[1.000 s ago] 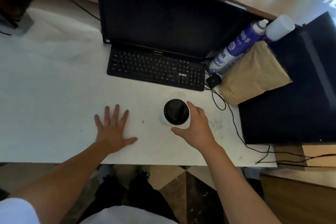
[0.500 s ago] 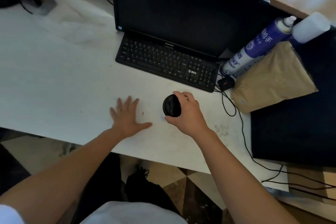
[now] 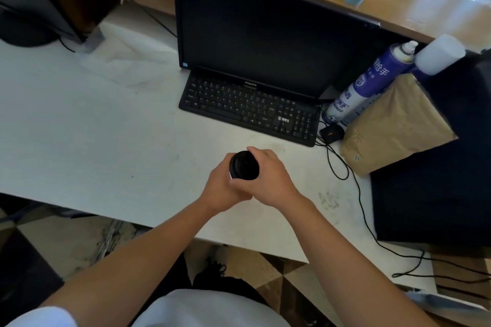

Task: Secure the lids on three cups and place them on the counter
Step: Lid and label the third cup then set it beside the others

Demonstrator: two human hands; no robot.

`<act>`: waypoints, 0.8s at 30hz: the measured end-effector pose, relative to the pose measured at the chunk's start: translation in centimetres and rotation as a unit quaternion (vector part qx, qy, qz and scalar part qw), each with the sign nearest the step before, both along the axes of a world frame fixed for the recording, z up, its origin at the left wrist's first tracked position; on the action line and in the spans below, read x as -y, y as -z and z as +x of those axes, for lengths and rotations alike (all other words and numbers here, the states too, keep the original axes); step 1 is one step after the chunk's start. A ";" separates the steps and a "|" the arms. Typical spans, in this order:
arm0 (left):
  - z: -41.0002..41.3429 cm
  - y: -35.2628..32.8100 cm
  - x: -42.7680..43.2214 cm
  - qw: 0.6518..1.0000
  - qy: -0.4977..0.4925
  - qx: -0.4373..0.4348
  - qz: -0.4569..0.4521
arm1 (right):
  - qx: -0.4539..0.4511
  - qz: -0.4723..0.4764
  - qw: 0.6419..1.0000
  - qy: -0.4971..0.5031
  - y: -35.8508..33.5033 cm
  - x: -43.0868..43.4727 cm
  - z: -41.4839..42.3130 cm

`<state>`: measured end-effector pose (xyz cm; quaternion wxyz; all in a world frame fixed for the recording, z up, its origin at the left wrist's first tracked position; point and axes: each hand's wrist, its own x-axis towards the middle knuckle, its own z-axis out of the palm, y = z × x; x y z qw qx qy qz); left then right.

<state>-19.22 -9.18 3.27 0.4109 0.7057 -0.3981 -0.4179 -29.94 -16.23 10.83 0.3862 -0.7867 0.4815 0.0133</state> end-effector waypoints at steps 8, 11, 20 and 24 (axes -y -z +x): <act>-0.9 2.5 -0.3 0.999 -0.016 -0.043 -0.028 | -0.017 -0.056 0.996 -0.059 0.9 0.0 -0.7; -0.8 3.6 0.1 0.997 -0.021 -0.048 -0.050 | -0.009 -0.069 0.994 -0.089 2.1 0.3 -1.2; -0.9 5.9 0.5 0.990 -0.041 -0.083 -0.110 | -0.020 -0.117 0.970 -0.214 3.2 2.1 -1.2; -1.2 6.1 0.8 0.989 -0.041 -0.085 -0.111 | -0.024 -0.116 0.951 -0.284 2.9 3.7 -1.4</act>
